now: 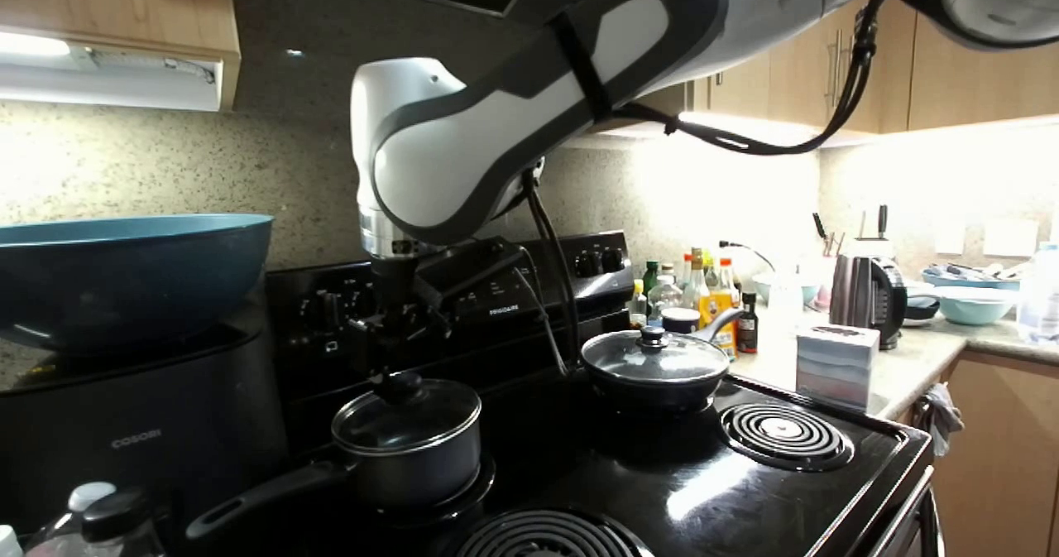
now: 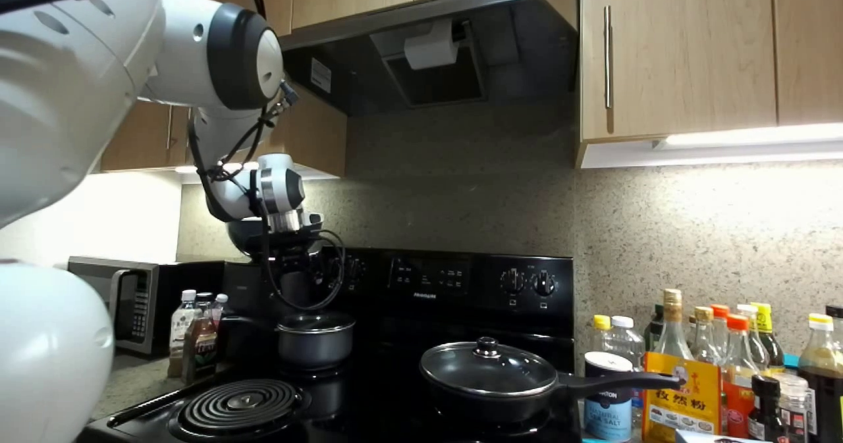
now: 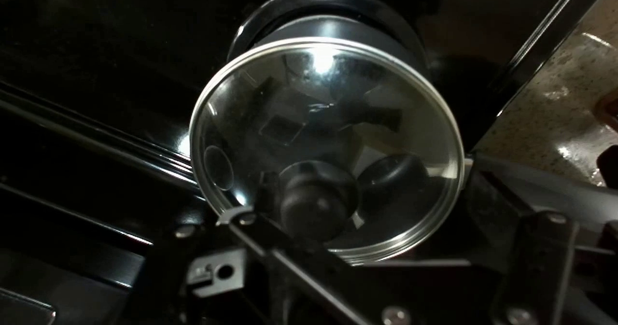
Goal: Remove the glass lid from the black pot.
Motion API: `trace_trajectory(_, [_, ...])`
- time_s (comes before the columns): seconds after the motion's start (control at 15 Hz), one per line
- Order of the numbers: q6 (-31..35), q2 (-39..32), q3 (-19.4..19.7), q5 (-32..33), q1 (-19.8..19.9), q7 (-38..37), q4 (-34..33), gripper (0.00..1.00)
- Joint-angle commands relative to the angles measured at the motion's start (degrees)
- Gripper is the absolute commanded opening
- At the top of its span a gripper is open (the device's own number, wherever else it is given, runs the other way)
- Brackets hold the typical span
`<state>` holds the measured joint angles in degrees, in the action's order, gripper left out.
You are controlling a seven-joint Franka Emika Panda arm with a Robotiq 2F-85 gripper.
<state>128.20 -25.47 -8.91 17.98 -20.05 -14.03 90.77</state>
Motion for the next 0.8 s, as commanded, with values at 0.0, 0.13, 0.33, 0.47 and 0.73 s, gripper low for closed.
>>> trace_trajectory(0.0, [-1.73, -5.8, 2.11, 1.24, -1.86, -0.49, -7.73, 1.0])
trace_trajectory(0.13, [-2.35, -8.34, 3.13, 1.06, -2.59, -0.57, -10.85, 1.0])
trace_trajectory(0.33, [-3.35, -11.12, 4.15, 0.16, -3.04, -0.32, -14.11, 1.0])
trace_trajectory(0.47, [-3.94, -12.49, 4.54, -0.02, -3.19, -0.19, -15.83, 0.75])
trace_trajectory(0.73, [-4.48, -13.99, 5.28, -0.14, -3.57, -0.34, -18.18, 0.56])
